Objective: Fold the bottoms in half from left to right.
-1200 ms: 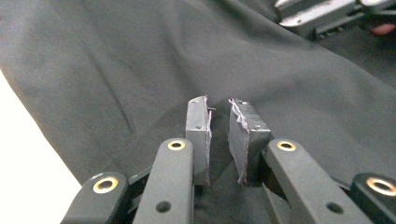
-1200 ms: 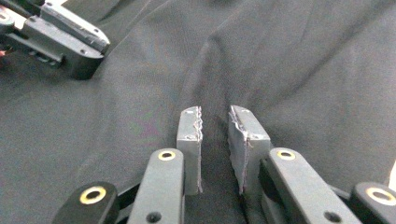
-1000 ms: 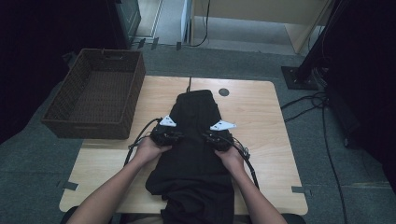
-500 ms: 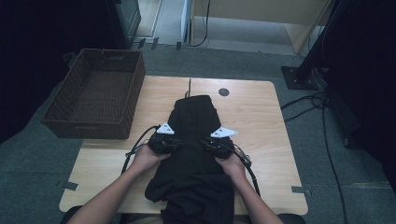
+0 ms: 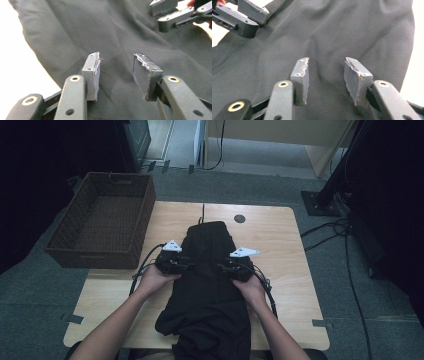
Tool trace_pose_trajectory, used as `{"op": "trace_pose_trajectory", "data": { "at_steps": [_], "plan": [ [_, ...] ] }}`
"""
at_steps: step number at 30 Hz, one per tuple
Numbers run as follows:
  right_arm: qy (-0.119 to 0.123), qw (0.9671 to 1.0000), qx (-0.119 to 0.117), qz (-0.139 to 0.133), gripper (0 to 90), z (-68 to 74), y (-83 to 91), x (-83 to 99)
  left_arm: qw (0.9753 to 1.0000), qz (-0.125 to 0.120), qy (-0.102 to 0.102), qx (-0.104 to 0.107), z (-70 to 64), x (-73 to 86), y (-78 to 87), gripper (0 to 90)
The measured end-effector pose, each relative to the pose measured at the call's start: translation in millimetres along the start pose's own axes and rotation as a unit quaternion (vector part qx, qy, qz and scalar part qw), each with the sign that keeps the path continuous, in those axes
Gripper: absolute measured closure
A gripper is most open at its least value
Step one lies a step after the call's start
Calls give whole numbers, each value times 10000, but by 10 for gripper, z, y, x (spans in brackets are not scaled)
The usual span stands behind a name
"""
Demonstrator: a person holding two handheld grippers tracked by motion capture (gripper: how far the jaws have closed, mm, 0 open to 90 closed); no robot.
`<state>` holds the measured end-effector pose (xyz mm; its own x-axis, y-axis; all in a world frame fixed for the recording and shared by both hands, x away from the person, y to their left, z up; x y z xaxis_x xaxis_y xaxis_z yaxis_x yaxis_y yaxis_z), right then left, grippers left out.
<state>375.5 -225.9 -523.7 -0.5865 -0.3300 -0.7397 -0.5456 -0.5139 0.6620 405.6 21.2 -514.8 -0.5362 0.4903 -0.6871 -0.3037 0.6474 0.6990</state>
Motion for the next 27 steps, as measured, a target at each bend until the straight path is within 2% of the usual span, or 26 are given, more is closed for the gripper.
{"op": "trace_pose_trajectory", "data": {
  "at_steps": [2,4,5,6,10,12,15,18,20,24,27],
  "plan": [
    [-3,10000,58,-41,540,-70,5,-15,10000,1,31,-41,65,-28,4,551],
    [-9,10000,29,38,596,-117,11,-22,9999,24,52,-94,147,-60,8,539],
    [7,10000,59,34,594,-145,12,-29,9999,51,49,-104,170,-70,6,539],
    [-11,10000,82,14,588,-168,15,-35,9998,73,-16,-174,202,-83,5,539],
    [-272,9992,207,-225,553,-310,42,-59,9996,85,4,-253,283,-136,0,528],
    [-314,9986,328,-282,530,-372,44,-56,9995,26,-9,-306,311,-153,0,521],
    [-453,9982,364,-116,463,-462,25,-53,9994,-80,102,-331,357,-152,-11,510],
    [-567,9979,320,-32,427,-531,-4,-51,9992,25,185,-365,412,-131,-43,507],
    [-545,9980,328,-16,413,-553,-24,-60,9990,148,199,-376,437,-134,-58,503],
    [-558,9980,301,-1,382,-540,-74,-83,9990,122,208,-364,453,-161,-61,461],
    [-516,9982,281,78,369,-494,-144,-98,9989,222,206,-357,446,-146,-96,438]
  ]
}}
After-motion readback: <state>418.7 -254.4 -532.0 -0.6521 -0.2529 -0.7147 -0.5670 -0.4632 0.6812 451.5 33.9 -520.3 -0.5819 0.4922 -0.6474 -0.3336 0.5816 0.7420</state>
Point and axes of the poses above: each handheld gripper's, and its own axes: y roughly backward along the jaws, x roughly out of its underside, z roughly to its left, the point moved 3 cm from there along -y, roughly forward along the jaws, and after that the axes turned 3 degrees about z, right-handed, at the moved point
